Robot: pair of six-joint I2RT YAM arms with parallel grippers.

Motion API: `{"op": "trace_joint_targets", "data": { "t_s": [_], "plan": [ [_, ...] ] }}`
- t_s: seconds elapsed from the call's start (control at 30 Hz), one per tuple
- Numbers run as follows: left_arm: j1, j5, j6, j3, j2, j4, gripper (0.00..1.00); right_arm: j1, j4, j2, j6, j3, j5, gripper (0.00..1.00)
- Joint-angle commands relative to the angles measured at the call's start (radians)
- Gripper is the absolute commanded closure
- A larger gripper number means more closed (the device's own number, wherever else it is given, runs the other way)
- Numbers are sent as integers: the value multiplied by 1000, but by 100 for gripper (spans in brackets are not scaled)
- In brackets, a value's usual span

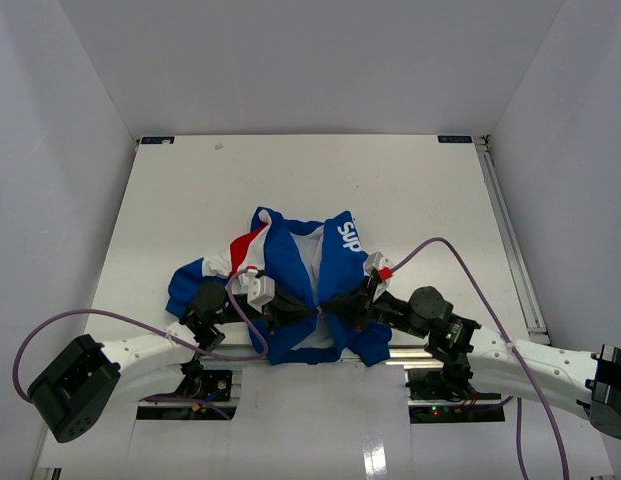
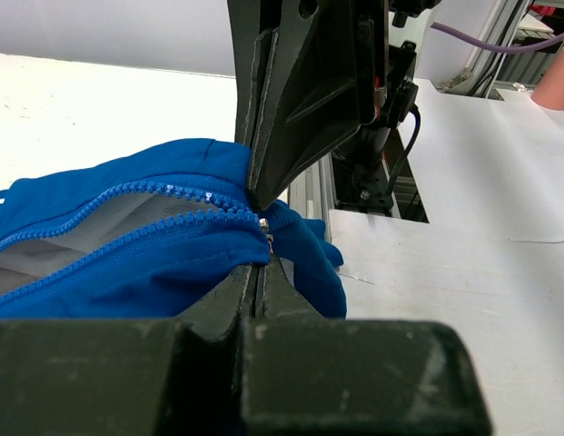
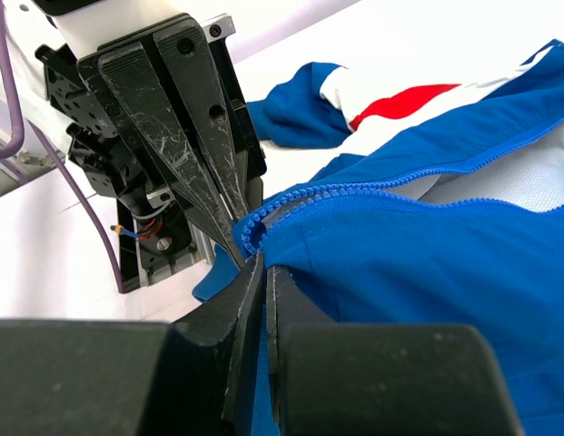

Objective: Zip up the jacket

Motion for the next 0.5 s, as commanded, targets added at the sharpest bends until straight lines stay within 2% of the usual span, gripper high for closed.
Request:
{"op": "trace_joint_targets", "data": {
  "t_s": [0.0, 0.27, 0.4, 0.47],
  "plan": [
    [-5, 57, 8, 3, 32, -121, 100, -4, 205, -56, -5, 42, 51, 92],
    [-6, 75, 12, 9, 44, -128, 100, -4, 208, -31, -8, 49, 41, 92],
    [-6, -26, -21, -18, -24, -82, 100, -3, 227, -1, 5, 38, -8, 92],
    [-5, -83, -36, -32, -67, -64, 95, -4, 249, 10, 17, 22, -23, 92]
  ]
}}
